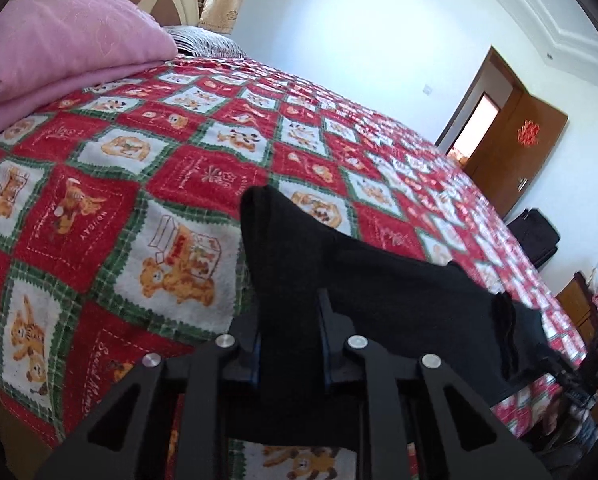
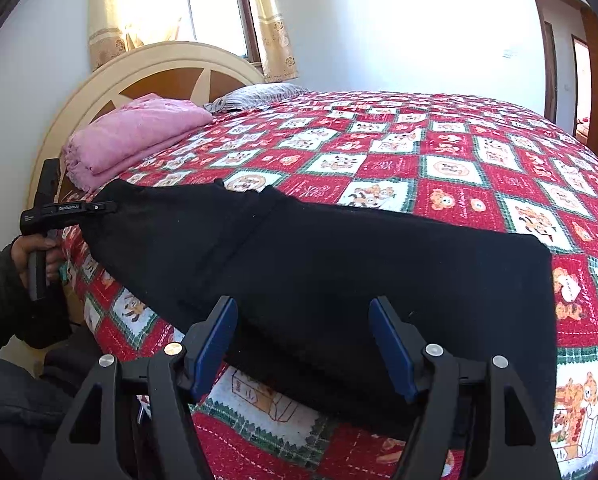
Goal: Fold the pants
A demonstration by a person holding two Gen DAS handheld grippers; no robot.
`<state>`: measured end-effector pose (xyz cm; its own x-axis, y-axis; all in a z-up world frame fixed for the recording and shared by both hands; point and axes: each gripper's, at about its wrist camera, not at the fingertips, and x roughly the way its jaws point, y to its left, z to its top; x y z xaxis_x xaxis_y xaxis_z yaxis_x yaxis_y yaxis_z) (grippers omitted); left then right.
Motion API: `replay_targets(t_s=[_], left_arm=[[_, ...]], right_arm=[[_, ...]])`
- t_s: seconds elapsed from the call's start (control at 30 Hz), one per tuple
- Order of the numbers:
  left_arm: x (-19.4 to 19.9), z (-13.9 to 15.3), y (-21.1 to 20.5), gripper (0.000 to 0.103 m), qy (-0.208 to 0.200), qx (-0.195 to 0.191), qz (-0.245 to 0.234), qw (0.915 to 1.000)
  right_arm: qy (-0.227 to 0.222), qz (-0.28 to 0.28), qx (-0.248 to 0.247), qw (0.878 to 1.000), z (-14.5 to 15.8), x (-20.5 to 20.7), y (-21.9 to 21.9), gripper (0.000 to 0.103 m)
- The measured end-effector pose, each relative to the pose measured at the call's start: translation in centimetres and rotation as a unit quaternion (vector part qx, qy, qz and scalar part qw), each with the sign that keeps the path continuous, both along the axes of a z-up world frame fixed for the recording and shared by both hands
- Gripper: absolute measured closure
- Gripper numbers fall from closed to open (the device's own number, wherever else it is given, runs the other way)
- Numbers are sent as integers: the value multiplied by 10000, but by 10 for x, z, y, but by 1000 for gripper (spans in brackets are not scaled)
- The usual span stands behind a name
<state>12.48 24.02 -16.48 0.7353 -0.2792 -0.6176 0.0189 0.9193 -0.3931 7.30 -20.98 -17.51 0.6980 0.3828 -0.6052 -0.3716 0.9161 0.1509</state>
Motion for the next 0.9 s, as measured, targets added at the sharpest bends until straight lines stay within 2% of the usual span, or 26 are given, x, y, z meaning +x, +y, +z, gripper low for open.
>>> replay_targets(t_s=[0.1, 0.17, 0.43, 0.53, 0.67, 0.77, 0.9], left_arm=[[-3, 10, 5, 81, -103, -345, -29, 9993], [-5, 20, 2, 81, -210, -437, -89, 9988], [-11, 72, -39, 81, -704, -923, -610, 9914], [-15, 93, -64, 81, -941, -787, -899, 9884], [-17, 117, -98, 81, -1166, -828, -1273, 9815], [-12, 126, -119, 81, -1217, -808, -1511, 9777], [-1, 135, -154, 81, -1177, -823, -1885, 9715]], right_arm=[[-47, -82, 43, 9999, 3, 0, -3, 33], [-90, -130, 69, 9999, 5, 0, -5, 33], [-304, -424, 128, 9986, 29, -4, -19, 33], [-363, -697, 183, 9967, 43, -3, -36, 33], [-376, -1160, 366, 9919, 61, -1, -66, 32], [-429, -1548, 499, 9858, 70, -4, -96, 32], [-424, -2048, 547, 9763, 69, -7, -129, 32]])
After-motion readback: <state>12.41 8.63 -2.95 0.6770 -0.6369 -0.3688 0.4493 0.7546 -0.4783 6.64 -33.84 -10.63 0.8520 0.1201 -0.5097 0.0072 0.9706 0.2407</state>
